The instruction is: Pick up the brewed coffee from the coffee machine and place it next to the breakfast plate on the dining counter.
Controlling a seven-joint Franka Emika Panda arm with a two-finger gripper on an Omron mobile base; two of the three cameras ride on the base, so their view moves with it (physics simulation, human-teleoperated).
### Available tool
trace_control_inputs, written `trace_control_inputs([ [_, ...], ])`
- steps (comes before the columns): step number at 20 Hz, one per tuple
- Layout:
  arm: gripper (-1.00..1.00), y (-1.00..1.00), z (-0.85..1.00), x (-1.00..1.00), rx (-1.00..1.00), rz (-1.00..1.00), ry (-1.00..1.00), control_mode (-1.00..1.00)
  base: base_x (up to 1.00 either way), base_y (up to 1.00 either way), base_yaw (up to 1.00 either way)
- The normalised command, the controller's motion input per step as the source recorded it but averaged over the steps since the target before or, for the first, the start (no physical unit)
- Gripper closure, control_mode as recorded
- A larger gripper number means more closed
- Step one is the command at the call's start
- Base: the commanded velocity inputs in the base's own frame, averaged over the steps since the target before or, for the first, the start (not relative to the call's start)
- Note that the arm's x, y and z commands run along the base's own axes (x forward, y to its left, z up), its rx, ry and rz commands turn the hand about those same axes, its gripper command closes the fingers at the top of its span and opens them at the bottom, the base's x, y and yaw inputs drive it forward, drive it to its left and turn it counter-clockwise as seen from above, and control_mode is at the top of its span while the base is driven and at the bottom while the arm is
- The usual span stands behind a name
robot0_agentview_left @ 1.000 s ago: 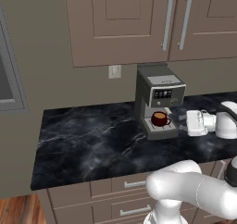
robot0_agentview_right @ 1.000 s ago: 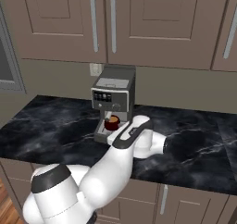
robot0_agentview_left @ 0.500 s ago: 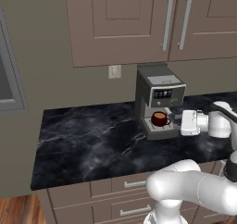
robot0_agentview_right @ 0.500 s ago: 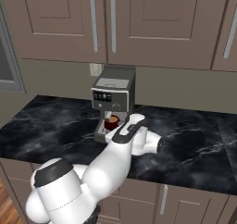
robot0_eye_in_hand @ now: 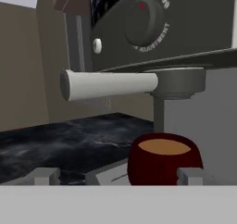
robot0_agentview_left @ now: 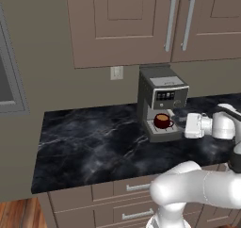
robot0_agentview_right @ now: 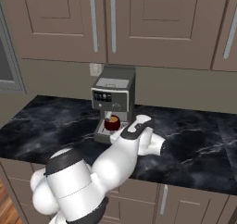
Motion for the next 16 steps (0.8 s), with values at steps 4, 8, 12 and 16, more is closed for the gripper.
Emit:
trace_control_inputs([
  [4,-1.0,-0.02,-0.13,0.16,0.0,0.0,0.0,-1.0,0.0,0.0,0.0],
  [8,-1.0,0.0,-0.08,0.17,0.0,0.0,0.0,-1.0,0.0,0.0,0.0],
  [12,-1.0,0.0,-0.1,0.19,0.0,0.0,0.0,-1.0,0.0,0.0,0.0],
  [16,-1.0,0.06,-0.13,0.2,0.0,0.0,0.0,-1.0,0.0,0.0,0.0],
])
